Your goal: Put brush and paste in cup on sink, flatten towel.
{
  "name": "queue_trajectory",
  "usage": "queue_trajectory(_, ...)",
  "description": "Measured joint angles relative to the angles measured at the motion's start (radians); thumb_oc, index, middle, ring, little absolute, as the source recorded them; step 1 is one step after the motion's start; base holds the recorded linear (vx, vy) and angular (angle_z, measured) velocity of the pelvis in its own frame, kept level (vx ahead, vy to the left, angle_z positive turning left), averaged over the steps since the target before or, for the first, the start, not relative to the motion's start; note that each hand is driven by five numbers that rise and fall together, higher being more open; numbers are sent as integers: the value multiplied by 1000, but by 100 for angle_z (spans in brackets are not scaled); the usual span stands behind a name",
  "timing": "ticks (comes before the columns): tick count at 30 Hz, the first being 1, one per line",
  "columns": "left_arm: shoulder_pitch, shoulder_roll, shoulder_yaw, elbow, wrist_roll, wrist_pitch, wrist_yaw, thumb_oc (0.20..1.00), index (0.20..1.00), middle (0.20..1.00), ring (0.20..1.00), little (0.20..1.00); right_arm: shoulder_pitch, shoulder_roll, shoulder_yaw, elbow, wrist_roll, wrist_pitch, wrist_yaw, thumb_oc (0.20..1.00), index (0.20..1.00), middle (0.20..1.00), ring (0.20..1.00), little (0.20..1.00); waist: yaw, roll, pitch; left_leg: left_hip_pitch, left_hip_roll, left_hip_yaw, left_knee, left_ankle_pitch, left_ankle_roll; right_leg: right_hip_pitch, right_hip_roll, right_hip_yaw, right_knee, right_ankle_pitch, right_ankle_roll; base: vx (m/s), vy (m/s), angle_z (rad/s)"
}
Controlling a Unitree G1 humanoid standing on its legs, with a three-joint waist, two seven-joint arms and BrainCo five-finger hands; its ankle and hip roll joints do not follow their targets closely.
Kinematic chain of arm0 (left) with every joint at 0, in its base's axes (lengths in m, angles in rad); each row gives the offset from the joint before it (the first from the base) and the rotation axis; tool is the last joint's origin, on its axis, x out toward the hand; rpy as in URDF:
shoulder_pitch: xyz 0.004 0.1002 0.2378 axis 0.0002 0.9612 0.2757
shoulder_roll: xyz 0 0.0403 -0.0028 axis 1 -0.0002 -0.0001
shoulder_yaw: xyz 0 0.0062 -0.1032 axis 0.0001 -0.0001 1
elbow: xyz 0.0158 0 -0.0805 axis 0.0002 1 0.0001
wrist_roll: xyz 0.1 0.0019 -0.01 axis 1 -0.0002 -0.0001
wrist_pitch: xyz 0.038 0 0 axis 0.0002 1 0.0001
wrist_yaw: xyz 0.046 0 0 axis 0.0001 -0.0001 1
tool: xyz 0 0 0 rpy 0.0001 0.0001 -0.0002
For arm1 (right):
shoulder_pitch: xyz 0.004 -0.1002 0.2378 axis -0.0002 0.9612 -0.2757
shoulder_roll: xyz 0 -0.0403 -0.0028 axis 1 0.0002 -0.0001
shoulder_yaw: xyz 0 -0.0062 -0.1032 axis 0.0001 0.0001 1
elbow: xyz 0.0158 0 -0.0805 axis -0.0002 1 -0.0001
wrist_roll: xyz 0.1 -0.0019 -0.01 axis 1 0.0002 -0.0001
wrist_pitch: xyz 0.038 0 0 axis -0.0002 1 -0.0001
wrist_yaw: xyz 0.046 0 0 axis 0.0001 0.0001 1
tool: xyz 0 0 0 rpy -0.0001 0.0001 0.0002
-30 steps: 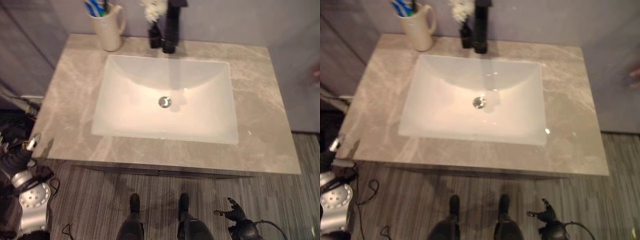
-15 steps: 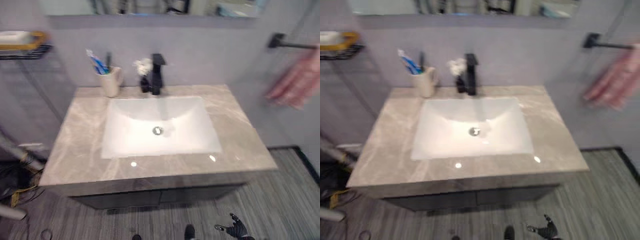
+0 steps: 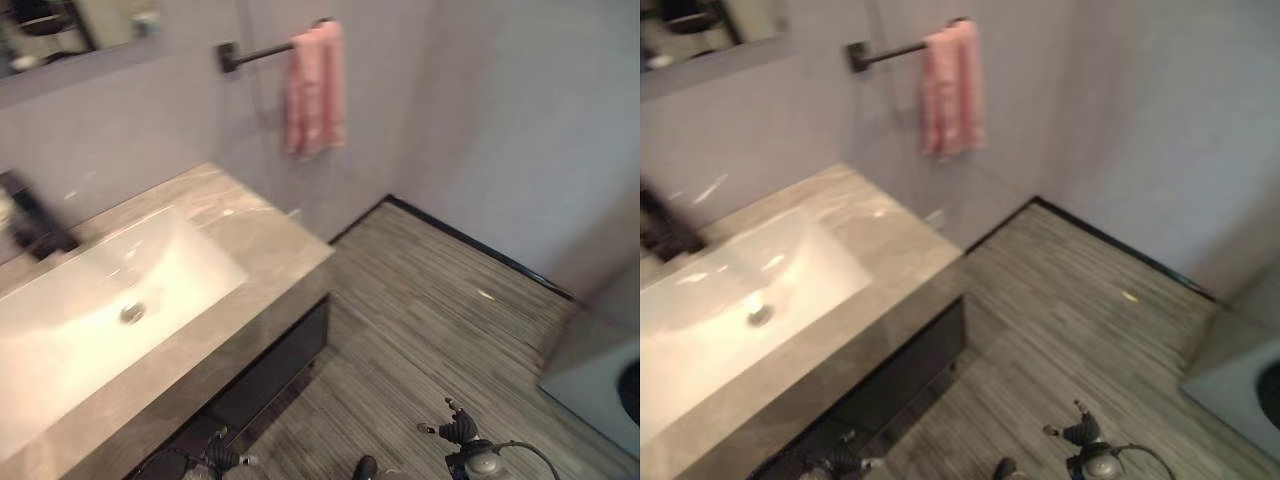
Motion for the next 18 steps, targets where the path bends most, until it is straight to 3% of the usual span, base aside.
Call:
queue_trajectory(1,5,0,15,15,0,1,-1,1000,1000,1000,1000,1000,46,3,9,-25,8,-3,-1,1000,1000,1000,1000,1000,-30,-35,6,10,47,59,70,-37,-32,-29,-9,-19,79,-52,-1,21,-403,-141)
queue_trajectory(2,2,-11,15,9,-3,1,-2,1000,1000,1000,1000,1000,62,-3,4,-35,11,-2,-5,1000,1000,1000,1000,1000,-58,-33,5,11,55,49,86,-29,-36,-39,19,-13,60,-48,1,20,-399,-108)
queue_trajectory(3,16,-12,15,-6,-7,-6,0,1000,1000,1000,1000,1000,70,-8,-1,-67,14,-3,-6,1000,1000,1000,1000,1000,-61,-29,9,12,69,55,103,-21,-66,-44,43,26,54,-44,-9,2,-226,-85)
queue_trajectory(4,35,-2,14,-15,-20,-10,1,1000,1000,1000,1000,1000,76,-6,3,-102,16,-10,-13,1000,1000,1000,1000,1000,-46,-45,22,7,92,18,181,-33,-49,-40,60,104,41,-27,-53,6,-139,-136)
queue_trajectory(5,43,0,15,-16,-26,-11,6,1000,1000,1000,1000,1000,65,-8,8,-117,17,-18,-15,1000,1000,1000,1000,1000,-27,-55,29,-15,109,-42,251,-49,-39,-38,66,161,28,-20,-68,-24,-200,-176)
queue_trajectory(6,48,-5,37,-30,-56,-18,12,1000,1000,1000,1000,1000,38,-25,21,-123,17,-25,-19,1000,1000,1000,1000,1000,-19,-57,44,-56,68,-248,288,-94,-77,-32,79,235,1,16,-89,-20,-128,-199)
queue_trajectory(7,42,-5,61,-51,-85,-33,23,1000,1000,1000,1000,1000,-8,-39,32,-117,16,-27,-18,1000,1000,1000,1000,1000,-12,-57,66,-94,-2,-422,273,-117,-95,-24,89,307,-40,58,-95,37,-129,-180)
queue_trajectory(8,34,-5,77,-59,-97,-39,23,1000,1000,1000,1000,1000,-29,-49,42,-116,16,-27,-19,1000,1000,1000,1000,1000,-11,-52,76,-122,-39,-503,252,-117,-96,-19,94,337,-65,77,-95,96,-93,-162)
queue_trajectory(9,12,-10,114,-89,-128,-43,25,1000,1000,1000,1000,1000,-45,-65,49,-118,15,-35,-18,1000,1000,1000,1000,1000,-34,-25,100,-162,-56,-559,224,-112,-93,29,118,369,-114,99,-81,155,-123,-136)
queue_trajectory(10,11,-3,123,-115,-147,-56,40,1000,1000,1000,1000,1000,-36,-65,49,-118,16,-37,-18,1000,1000,1000,1000,1000,-18,-22,108,-159,-69,-601,182,-102,-92,65,135,395,-136,104,-84,113,-80,-108)
queue_trajectory(14,5,-8,163,-207,-289,-124,60,1000,1000,1000,1000,1000,14,-58,38,-142,94,-56,-17,1000,1000,1000,1000,1000,-23,-13,106,-212,-102,-609,168,-31,-69,69,150,439,-107,58,-84,38,-40,-59)
queue_trajectory(16,6,-6,167,-228,-335,-131,63,1000,1000,1000,1000,1000,12,-47,38,-146,130,-63,-15,1000,1000,1000,1000,1000,-16,-10,109,-199,-101,-609,161,-7,-36,36,161,461,-53,32,-70,24,24,-34)
queue_trajectory(17,-6,0,164,-252,-374,-146,70,1000,1000,1000,1000,1000,5,-34,39,-179,174,-83,-15,1000,1000,1000,1000,1000,-18,-16,148,-174,-100,-603,168,0,16,-29,159,452,104,-45,-37,64,46,-4)
queue_trajectory(18,-22,6,161,-270,-374,-148,78,1000,1000,1000,1000,1000,-16,-16,37,-183,195,-94,-16,1000,1000,1000,1000,1000,-13,-47,177,-181,-122,-601,194,-17,26,-63,136,448,193,-103,-33,181,111,11)
